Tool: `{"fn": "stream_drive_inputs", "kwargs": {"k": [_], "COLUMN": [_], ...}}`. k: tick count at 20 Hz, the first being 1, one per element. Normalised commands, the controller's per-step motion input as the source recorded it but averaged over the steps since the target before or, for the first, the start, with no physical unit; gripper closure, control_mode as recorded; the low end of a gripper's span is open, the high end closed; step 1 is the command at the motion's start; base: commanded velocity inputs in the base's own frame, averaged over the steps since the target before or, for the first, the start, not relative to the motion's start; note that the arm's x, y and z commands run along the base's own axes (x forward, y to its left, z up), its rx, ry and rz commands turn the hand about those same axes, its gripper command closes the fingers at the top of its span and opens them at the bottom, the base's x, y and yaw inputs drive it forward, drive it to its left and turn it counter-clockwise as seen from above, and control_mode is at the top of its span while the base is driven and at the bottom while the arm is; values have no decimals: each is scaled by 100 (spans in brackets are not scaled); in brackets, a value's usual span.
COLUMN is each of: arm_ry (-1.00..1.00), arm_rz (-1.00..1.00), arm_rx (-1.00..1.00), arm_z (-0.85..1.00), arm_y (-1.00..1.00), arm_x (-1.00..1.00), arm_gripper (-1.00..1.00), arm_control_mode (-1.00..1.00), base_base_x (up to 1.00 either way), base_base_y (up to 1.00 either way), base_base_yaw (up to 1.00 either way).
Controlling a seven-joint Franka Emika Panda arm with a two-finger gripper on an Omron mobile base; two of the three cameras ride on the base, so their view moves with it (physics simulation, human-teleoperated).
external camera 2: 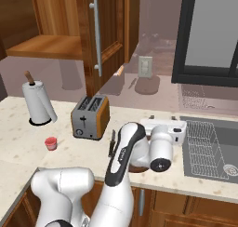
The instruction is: Pick the bread, place it on the cutting board, pick the jam, place it on the counter, and close the cabinet.
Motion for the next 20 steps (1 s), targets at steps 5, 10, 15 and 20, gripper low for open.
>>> {"fn": "stream_drive_inputs", "kwargs": {"k": [5, 10, 15, 20], "arm_ry": [-3, 0, 0, 0], "arm_rz": [6, 7, 8, 13], "arm_rx": [0, 0, 0, 0], "arm_z": [29, 21, 23, 28], "arm_y": [-2, 0, -2, 0], "arm_x": [-12, -3, 0, 0], "arm_gripper": [-100, -100, -100, -100], "arm_control_mode": [-100, -100, -100, -100], "base_base_x": [0, 0, 0, 0], "base_base_y": [0, 0, 0, 0], "base_base_yaw": [0, 0, 0, 0]}}
